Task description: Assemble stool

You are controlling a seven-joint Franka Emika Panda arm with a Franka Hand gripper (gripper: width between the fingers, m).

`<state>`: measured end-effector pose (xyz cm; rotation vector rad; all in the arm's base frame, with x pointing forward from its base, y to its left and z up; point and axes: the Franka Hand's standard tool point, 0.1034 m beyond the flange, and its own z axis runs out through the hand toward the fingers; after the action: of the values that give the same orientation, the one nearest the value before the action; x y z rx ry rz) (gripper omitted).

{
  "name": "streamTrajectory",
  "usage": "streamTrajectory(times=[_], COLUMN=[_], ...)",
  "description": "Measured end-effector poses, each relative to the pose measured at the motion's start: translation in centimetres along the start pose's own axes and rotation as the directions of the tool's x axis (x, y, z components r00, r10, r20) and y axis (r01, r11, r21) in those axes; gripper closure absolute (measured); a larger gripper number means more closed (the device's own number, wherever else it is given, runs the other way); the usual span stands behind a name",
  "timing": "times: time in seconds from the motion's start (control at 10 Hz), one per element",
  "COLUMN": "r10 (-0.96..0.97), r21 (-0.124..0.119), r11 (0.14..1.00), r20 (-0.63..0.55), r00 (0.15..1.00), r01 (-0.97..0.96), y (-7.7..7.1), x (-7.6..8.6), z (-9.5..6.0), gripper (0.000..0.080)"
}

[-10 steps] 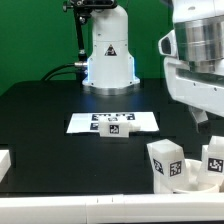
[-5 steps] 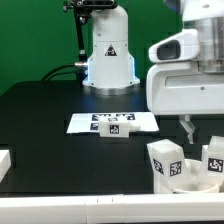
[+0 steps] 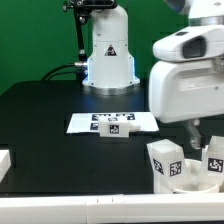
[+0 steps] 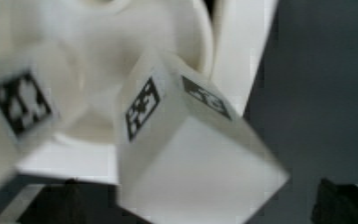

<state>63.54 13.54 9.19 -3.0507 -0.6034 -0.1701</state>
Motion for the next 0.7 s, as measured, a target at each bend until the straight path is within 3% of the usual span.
streamTrajectory(times=[0.1,0.5,0.6,0.7], r10=[-0.110,-0.350,-0.529,-0.600], r21=[-0.011,-0.030,-0.044,-0.039], r11=[0.994,0.936,0.846,0.796], r20=[0.012,0.034,0.069,0.085], r00=[0.994,0.936,0.846,0.796], r01=[0.111,0.351,0.532,0.604], y=[-0.5,0.4,0.5,0.7], x=[-0.1,-0.3,-0.4,-0.5], z=[0.1,0.3,1.0,1.5], gripper=[0.0151,0.0151,0.0151,0.0151])
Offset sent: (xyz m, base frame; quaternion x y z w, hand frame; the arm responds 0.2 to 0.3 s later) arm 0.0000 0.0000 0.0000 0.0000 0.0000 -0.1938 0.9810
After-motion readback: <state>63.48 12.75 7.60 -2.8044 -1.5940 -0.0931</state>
